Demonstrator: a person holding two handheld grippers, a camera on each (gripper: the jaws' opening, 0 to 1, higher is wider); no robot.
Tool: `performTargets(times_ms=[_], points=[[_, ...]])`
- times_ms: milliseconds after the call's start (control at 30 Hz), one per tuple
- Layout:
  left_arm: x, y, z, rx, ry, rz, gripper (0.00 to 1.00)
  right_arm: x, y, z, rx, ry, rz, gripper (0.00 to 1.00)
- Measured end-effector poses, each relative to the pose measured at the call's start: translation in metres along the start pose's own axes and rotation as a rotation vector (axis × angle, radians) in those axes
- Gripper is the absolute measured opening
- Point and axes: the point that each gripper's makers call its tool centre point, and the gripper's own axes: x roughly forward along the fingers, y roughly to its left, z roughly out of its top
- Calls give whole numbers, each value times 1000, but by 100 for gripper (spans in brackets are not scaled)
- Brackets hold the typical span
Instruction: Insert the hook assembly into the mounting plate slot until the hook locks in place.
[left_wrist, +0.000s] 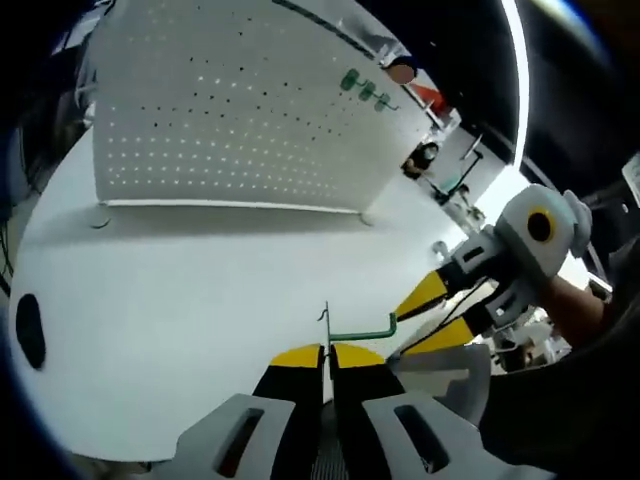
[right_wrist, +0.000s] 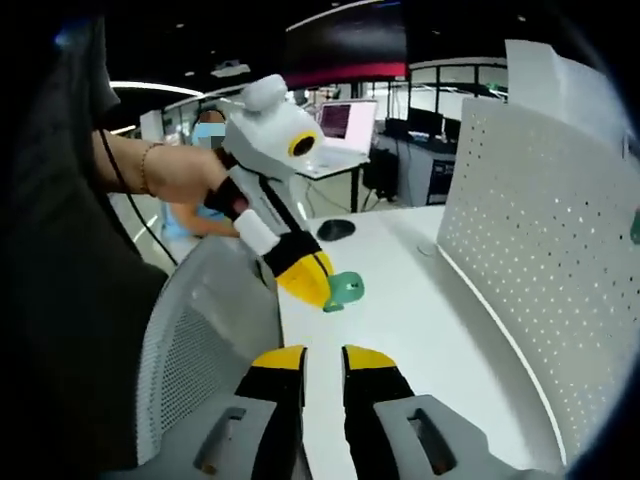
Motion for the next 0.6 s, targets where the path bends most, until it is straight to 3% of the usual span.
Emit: performTargets(times_ms=[167,233,433,600], points=[[-1,3,5,14,-26,18,2,-5,-10,0,90,-23,-36,13],[-2,3,8,30,-47,24,2,-7,-12,2,166,-47,-36,13],[-7,7,22,61,-125,52,2,-16,-21,20,308,-161,-59,13],[-16,13,42,104,-207,86,2,-17,-24,16,284,-160,-93,12]])
